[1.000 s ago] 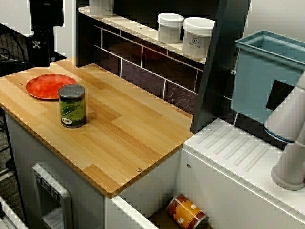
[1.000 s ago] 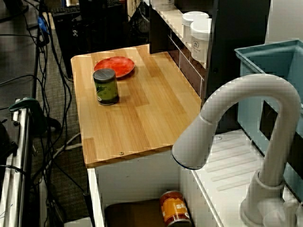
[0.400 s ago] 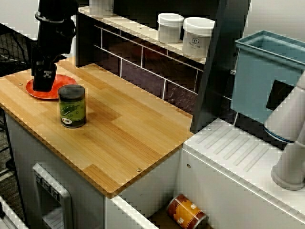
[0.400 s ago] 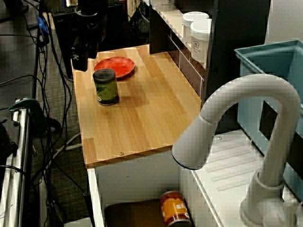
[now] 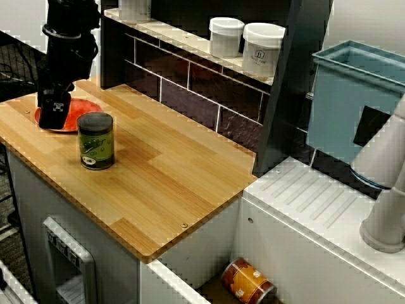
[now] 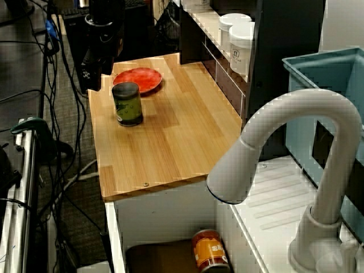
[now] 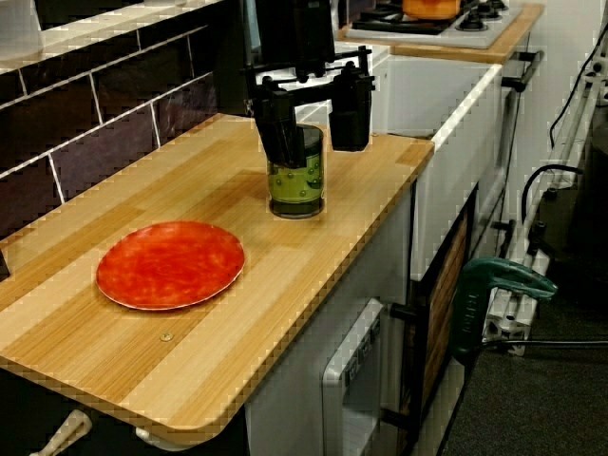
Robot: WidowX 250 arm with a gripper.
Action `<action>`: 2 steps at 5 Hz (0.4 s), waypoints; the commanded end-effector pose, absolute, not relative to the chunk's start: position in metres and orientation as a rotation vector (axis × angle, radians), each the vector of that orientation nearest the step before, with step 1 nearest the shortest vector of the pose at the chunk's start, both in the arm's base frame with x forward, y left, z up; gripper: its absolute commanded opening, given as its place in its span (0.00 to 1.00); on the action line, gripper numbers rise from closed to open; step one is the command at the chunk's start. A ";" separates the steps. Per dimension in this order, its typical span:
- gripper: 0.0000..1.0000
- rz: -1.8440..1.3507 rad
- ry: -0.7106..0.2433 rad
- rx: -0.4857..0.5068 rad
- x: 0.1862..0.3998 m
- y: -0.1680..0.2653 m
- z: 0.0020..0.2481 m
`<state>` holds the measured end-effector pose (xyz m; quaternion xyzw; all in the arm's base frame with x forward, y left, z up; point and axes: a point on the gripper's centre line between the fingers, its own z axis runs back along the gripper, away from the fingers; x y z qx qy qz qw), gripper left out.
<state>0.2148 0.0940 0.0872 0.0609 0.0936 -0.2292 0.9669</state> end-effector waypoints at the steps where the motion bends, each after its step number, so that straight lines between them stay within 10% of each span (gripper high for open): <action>1: 1.00 -0.437 0.159 0.170 0.207 0.104 0.091; 2: 1.00 -0.437 0.156 0.191 0.208 0.106 0.088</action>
